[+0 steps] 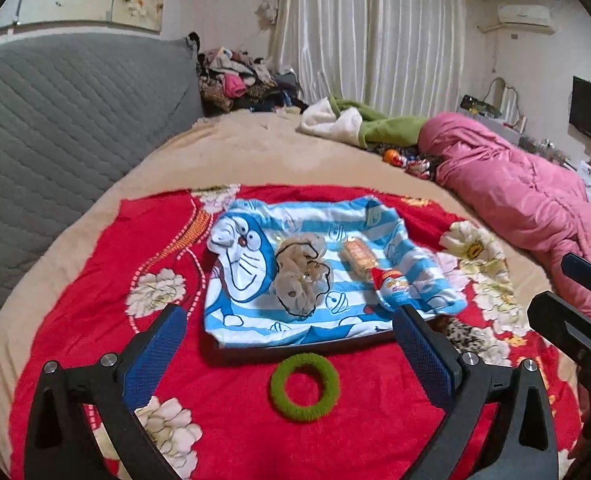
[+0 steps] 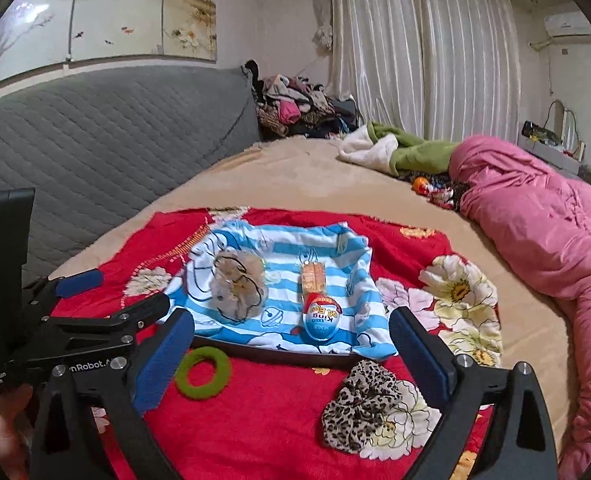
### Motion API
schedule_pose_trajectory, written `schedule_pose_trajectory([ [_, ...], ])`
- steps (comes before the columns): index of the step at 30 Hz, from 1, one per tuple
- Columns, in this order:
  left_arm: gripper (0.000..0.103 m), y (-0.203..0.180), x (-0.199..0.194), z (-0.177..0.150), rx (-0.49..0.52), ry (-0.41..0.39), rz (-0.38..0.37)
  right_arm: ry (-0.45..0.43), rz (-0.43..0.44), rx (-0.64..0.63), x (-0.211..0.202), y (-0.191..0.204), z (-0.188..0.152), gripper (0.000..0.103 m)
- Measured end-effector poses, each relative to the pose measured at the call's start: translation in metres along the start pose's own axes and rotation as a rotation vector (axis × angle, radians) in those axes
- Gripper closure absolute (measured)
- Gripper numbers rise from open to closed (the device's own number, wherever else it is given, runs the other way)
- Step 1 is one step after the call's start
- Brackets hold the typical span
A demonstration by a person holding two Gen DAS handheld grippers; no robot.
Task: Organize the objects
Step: 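Withdraw both open tools back from the tray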
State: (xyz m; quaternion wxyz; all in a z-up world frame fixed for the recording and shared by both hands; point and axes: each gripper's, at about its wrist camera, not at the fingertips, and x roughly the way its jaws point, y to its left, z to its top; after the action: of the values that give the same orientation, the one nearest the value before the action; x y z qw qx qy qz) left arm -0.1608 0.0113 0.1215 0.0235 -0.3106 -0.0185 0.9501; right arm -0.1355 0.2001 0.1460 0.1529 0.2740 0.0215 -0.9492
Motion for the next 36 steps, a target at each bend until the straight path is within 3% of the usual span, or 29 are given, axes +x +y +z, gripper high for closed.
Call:
schedule_pose_trajectory([
  [11, 0.000, 0.003, -0.081, -0.011, -0.003, -0.055, 0.000, -0.063, -0.001, -0.027, -0.073, 0.023, 0.000, 0.004],
  [20, 0.000, -0.001, -0.125, -0.021, 0.003, -0.094, -0.005, -0.108, -0.020, -0.043, -0.120, 0.032, -0.007, 0.004],
  [36, 0.000, -0.006, -0.149, -0.038, 0.005, -0.119, -0.017, -0.153, -0.046, -0.050, -0.153, 0.028, -0.023, 0.004],
])
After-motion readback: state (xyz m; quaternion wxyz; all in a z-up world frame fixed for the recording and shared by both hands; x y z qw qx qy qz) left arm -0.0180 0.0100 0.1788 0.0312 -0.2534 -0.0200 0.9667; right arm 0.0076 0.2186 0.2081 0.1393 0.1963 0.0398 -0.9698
